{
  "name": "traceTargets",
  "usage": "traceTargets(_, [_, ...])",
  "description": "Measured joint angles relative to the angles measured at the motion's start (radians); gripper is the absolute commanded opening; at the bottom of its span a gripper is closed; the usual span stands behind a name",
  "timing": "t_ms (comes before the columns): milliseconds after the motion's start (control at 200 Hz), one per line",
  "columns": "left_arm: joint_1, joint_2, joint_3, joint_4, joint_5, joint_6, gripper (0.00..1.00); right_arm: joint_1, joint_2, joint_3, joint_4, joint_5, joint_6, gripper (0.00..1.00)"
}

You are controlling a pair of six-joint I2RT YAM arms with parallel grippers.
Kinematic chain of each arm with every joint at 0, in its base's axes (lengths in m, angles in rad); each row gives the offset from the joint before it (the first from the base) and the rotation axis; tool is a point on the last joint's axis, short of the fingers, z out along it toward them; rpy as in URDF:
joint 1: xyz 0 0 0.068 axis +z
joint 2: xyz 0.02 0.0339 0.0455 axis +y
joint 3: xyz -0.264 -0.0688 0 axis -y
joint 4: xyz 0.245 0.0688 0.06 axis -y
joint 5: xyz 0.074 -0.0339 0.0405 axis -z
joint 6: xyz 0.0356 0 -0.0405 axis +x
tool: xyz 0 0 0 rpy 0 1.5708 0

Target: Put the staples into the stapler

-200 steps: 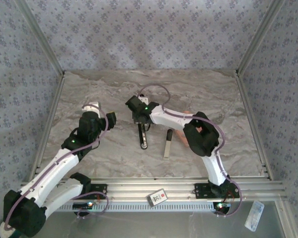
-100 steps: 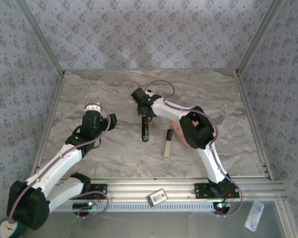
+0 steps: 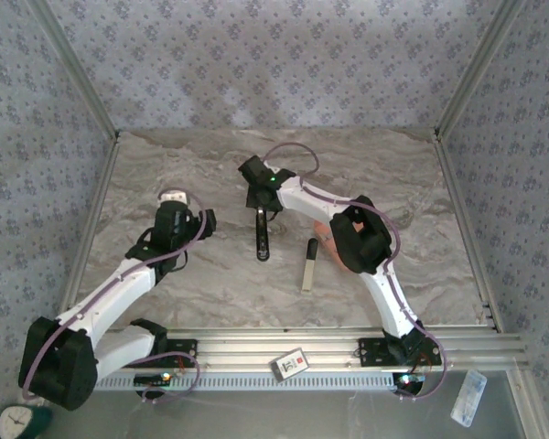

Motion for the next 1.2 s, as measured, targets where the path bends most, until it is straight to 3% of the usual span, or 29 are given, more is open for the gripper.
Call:
traceTargets(350, [0.06, 0.0, -0.05, 0.018, 0.04, -0.007, 0.85, 0.006, -0.005, -0.043, -0.014, -0.077, -0.01, 0.51])
traceTargets(775, [0.076, 0.019, -0.091, 0.062, 0.091, -0.015, 0.85, -0.033, -0.003, -0.041, 0.069, -0.143, -0.017, 0.29])
traceTargets(840, [0.076, 0.024, -0.091, 0.067, 0.096, -0.015, 0.85, -0.042, 0.007, -0.025, 0.069, -0.15, -0.01, 0.31])
traceTargets(990, [0.076, 0.045, -0.091, 0.074, 0.103, -0.015, 0.85, -0.056, 0.047, 0.009, 0.081, -0.175, -0.001, 0.46])
traceTargets(1199, [0.076, 0.084, -0.091, 0.092, 0.144, -0.027, 0.83, -0.06, 0.064, 0.009, 0.09, -0.216, -0.001, 0.53])
